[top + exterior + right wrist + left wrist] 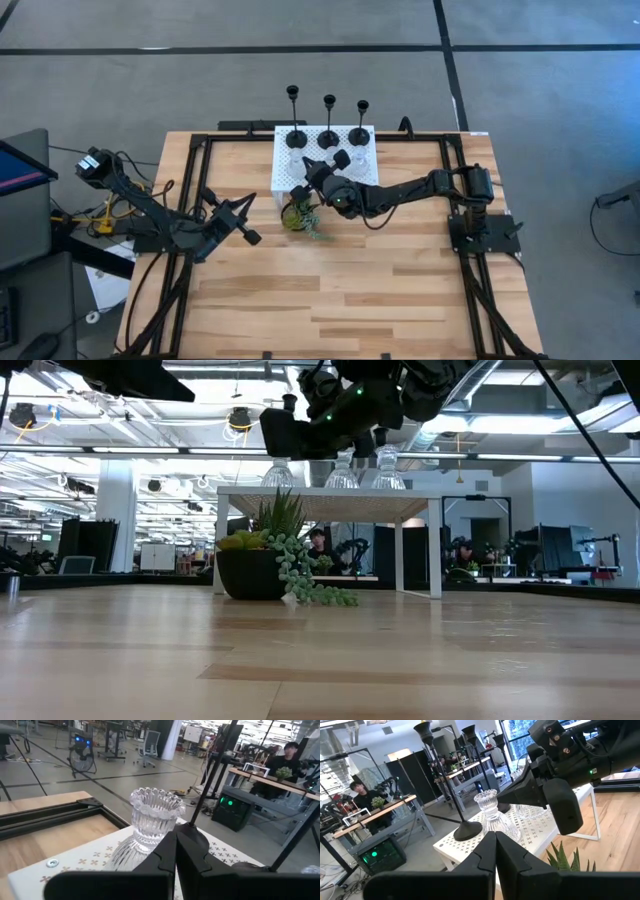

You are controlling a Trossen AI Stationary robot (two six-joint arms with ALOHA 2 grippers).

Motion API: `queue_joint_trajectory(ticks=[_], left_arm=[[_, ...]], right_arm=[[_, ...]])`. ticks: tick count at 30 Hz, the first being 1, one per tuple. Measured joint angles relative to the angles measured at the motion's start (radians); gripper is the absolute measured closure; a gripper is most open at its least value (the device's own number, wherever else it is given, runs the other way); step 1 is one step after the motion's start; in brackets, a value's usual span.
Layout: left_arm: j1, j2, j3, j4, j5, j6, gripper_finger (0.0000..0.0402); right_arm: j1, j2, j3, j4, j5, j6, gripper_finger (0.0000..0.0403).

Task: Pick & Place candle stick holders
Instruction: Put the transparent glass candle holder on the shelf aligned with the transparent candle holder, then adjust the transparent glass candle holders on the shelf

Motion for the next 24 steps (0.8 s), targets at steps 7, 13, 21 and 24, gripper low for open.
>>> queue_joint_trajectory(ticks=[7,13,21,24], left_arm=[[0.0,0.0,0.0,0.0,0.0,0.0,0.0398],[0.0,0.0,0.0,0.0,0.0,0.0,0.0398],[0.0,0.0,0.0,0.0,0.0,0.0,0.0398],[0.0,0.0,0.0,0.0,0.0,0.0,0.0398]], right_arm=[[0.03,-0.001,0.002,-0.008,0.108,-0.083,0.0403],[0.084,-0.002,0.028,-0.013,0.156,-0.181,0.0403],[0.134,-0.003,0.031,-0.221,0.189,-0.097,0.0403],[0.154,-0.022,0.031,-0.361,0.19,0.017,0.0403]])
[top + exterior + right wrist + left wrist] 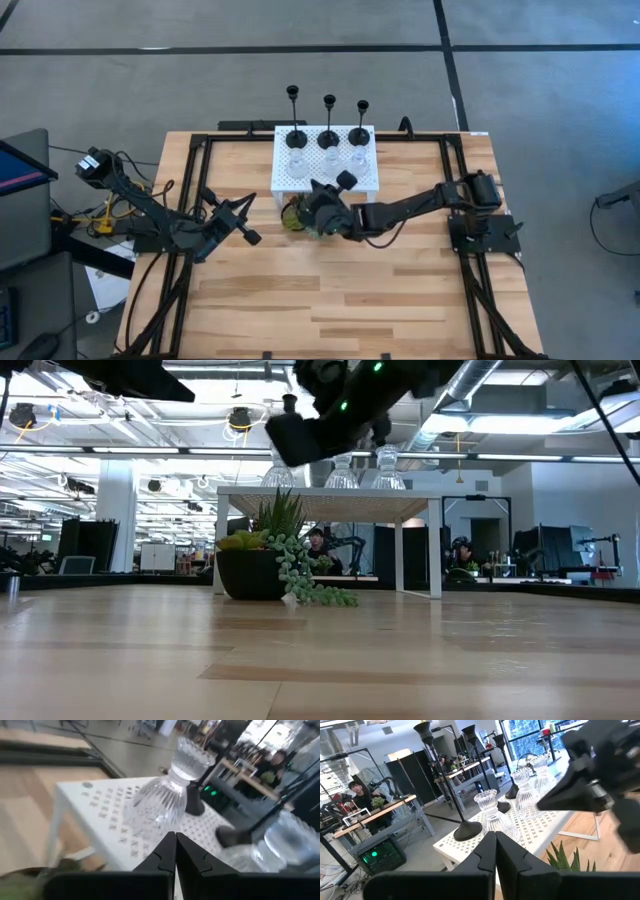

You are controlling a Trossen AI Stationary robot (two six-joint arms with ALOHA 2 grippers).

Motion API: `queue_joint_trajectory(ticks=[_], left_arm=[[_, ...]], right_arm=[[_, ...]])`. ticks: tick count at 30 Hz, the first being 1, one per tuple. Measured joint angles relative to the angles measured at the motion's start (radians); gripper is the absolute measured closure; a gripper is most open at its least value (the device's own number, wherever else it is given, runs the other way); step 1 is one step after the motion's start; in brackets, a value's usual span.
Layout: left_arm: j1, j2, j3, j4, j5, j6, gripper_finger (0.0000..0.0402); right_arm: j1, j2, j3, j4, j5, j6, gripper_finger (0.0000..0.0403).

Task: Pick & Place candle stick holders
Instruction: Adjust the transparent glass candle holders on the shelf

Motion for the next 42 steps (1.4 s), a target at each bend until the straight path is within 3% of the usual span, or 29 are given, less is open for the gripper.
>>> queue_joint_trajectory(ticks=[6,16,28,32,39,42], left_arm=[[0.0,0.0,0.0,0.0,0.0,0.0,0.0398],[0.0,0.0,0.0,0.0,0.0,-0.001,0.0398],[0.0,0.0,0.0,0.0,0.0,-0.004,0.0398],[0.0,0.0,0.0,0.0,0.0,-0.004,0.0398],[0.0,0.0,0.0,0.0,0.0,-0.004,0.0398],[0.0,0.0,0.0,0.0,0.0,-0.004,0.0398]], right_arm=[[0.041,-0.081,-0.005,-0.259,0.028,0.233,0.0403],[0.091,-0.139,-0.006,-0.592,0.127,0.404,0.0403],[0.081,-0.139,-0.006,-0.671,0.177,0.455,0.0403],[0.063,-0.14,-0.006,-0.693,0.097,0.415,0.0403],[0.058,-0.217,-0.007,-0.546,-0.216,0.15,0.0403],[0.065,-0.267,-0.007,-0.541,-0.272,0.096,0.0403]])
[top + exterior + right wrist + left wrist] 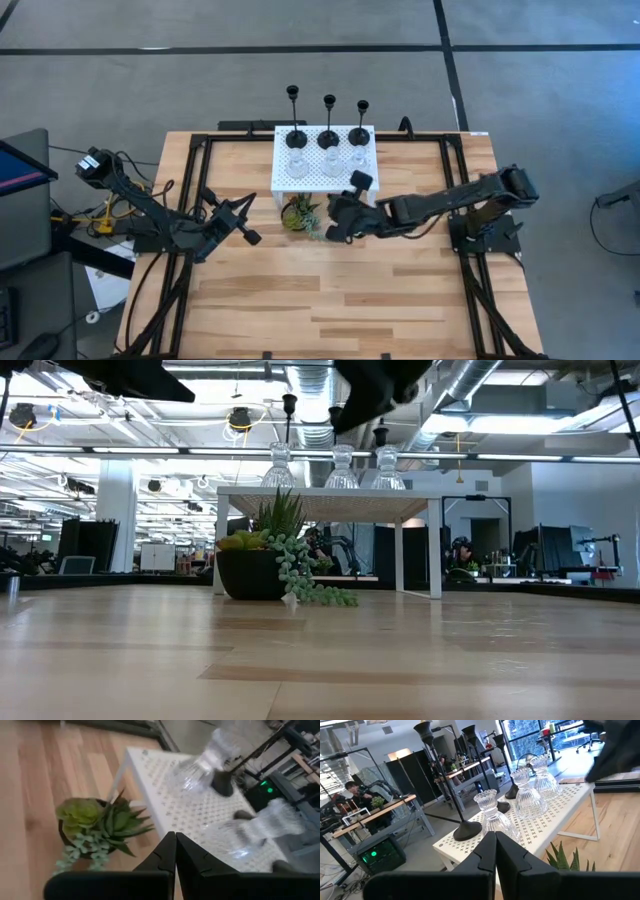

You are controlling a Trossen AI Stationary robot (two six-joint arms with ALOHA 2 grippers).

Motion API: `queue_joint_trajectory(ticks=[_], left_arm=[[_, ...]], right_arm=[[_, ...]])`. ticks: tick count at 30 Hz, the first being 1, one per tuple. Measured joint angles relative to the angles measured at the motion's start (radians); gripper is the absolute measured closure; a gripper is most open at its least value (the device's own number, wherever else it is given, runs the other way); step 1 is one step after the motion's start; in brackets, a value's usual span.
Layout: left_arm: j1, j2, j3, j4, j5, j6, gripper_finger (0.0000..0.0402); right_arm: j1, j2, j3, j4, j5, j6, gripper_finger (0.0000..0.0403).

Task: Pick & Place candle stick holders
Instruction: Adjust the transparent glass candle holders on the shelf

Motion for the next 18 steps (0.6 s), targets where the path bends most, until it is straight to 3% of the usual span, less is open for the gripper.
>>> queue_joint_trajectory(ticks=[4,7,12,18], left_arm=[[0.0,0.0,0.0,0.0,0.0,0.0,0.0398],[0.0,0.0,0.0,0.0,0.0,0.0,0.0398],[0.0,0.0,0.0,0.0,0.0,0.0,0.0398],[0.0,0.0,0.0,0.004,0.0,0.0,0.0398]], right_arm=[[0.006,-0.056,-0.01,-0.06,0.004,-0.005,0.0403],[0.006,-0.109,-0.097,-0.005,-0.006,-0.003,0.0403],[0.006,-0.236,-0.336,0.274,-0.064,0.0,0.0403],[-0.004,-0.352,-0.525,0.573,-0.037,-0.013,0.0403]])
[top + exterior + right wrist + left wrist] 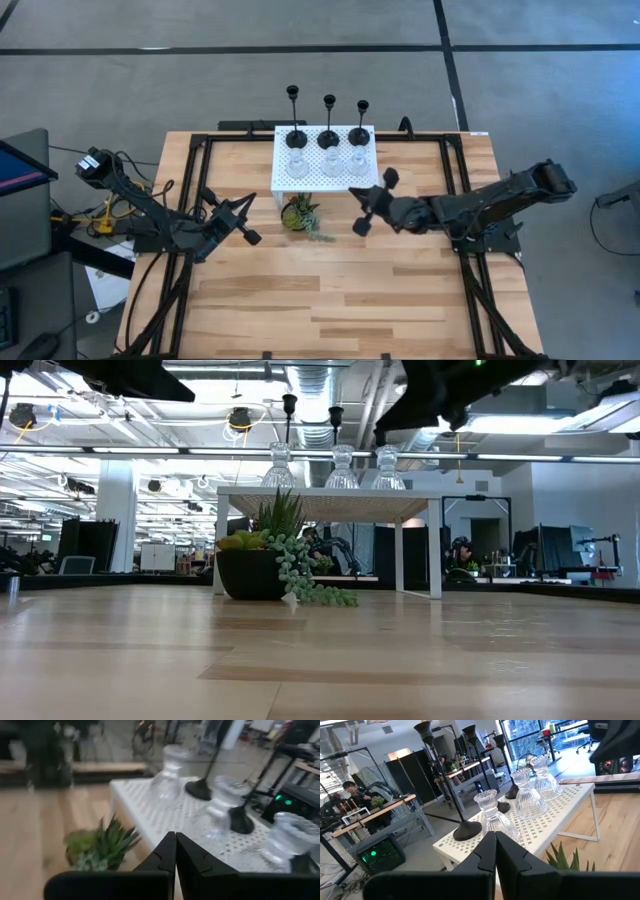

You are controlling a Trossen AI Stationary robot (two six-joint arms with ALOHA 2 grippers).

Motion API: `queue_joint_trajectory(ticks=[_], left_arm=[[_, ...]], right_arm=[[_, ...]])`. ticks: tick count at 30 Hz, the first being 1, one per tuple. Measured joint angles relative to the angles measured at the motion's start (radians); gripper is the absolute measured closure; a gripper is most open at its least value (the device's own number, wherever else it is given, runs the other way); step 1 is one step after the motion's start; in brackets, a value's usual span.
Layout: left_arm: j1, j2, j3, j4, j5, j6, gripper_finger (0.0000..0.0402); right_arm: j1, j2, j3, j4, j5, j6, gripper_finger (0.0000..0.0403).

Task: Pick & Place candle stick holders
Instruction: Adjust the transparent glass candle holders on the shelf

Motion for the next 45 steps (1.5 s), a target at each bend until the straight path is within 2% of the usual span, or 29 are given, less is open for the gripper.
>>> queue_joint_trajectory(ticks=[3,8,11,16,26,33,41,45], left_arm=[[0.0,0.0,0.0,0.003,0.0,0.0,0.0398],[0.0,0.0,0.0,0.008,0.0,0.0,0.0398],[0.0,0.0,0.0,0.01,0.0,0.0,0.0398],[0.0,0.0,0.0,0.01,0.0,0.0,0.0398],[0.0,0.0,0.0,0.01,0.0,0.0,0.0398],[0.0,0.0,0.0,0.01,0.0,0.0,0.0398],[0.0,0.0,0.0,0.01,0.0,0.0,0.0398],[0.0,0.0,0.0,0.01,0.0,0.0,0.0398]], right_arm=[[-0.017,0.027,-0.019,0.118,0.037,0.012,0.0403],[-0.053,0.155,-0.015,0.302,0.102,0.001,0.0403],[-0.067,0.206,0.005,0.354,0.177,-0.007,0.0403],[-0.095,0.263,0.054,0.408,0.18,-0.027,0.0403],[-0.149,0.334,0.119,0.405,0.19,-0.025,0.0403],[-0.135,0.323,0.118,0.373,0.309,-0.019,0.0403],[-0.174,0.33,0.118,0.378,0.302,-0.011,0.0403],[-0.196,0.33,0.118,0.377,0.226,-0.006,0.0403]])
